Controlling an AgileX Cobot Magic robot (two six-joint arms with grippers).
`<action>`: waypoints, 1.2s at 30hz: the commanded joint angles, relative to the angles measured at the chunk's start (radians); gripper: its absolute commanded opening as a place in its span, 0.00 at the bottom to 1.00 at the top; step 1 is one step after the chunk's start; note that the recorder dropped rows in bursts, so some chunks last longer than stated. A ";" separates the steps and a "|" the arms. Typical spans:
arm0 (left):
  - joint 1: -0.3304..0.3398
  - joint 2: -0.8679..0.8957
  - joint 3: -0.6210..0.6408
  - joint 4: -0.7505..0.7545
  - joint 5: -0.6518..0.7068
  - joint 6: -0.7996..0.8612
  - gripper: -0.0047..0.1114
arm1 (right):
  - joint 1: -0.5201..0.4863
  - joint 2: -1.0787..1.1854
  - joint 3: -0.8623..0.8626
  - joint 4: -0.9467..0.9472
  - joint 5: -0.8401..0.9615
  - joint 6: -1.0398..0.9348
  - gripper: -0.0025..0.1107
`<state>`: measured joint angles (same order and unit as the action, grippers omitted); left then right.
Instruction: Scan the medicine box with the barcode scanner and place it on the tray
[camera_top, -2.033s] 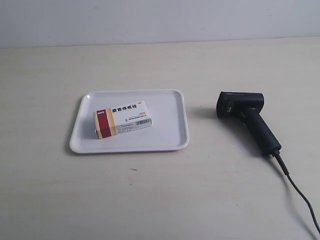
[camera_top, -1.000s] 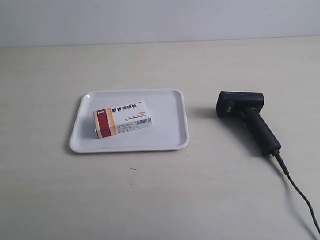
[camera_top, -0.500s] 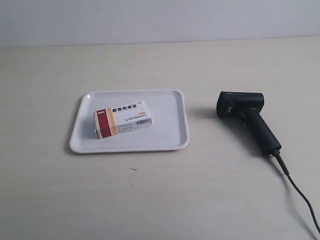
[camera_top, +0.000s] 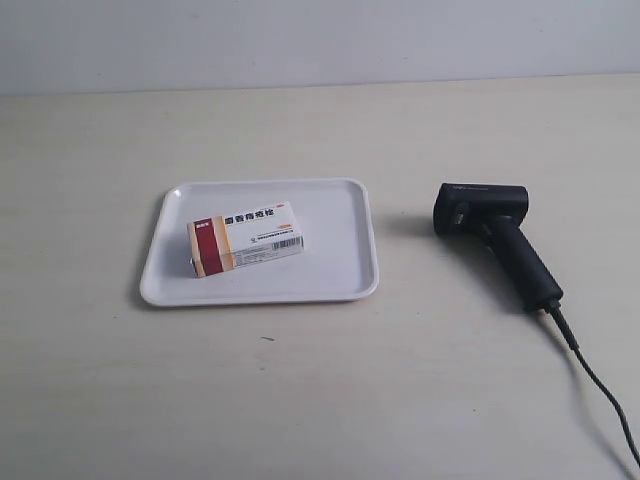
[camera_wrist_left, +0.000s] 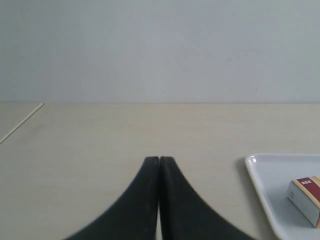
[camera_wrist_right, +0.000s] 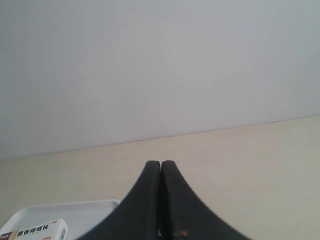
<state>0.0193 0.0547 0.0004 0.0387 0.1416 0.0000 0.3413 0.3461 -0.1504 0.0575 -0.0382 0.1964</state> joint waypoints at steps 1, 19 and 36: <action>0.002 -0.003 0.000 -0.012 0.002 0.000 0.06 | -0.004 -0.009 0.003 -0.006 -0.009 -0.002 0.02; 0.002 -0.003 0.000 -0.011 0.002 0.000 0.06 | -0.004 -0.008 0.019 -0.020 -0.008 -0.012 0.02; 0.002 -0.003 0.000 -0.011 0.002 0.000 0.06 | -0.037 -0.059 0.150 -0.030 0.097 -0.010 0.02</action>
<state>0.0193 0.0547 0.0004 0.0356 0.1424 0.0000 0.3360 0.3249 -0.0039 0.0351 0.0425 0.1946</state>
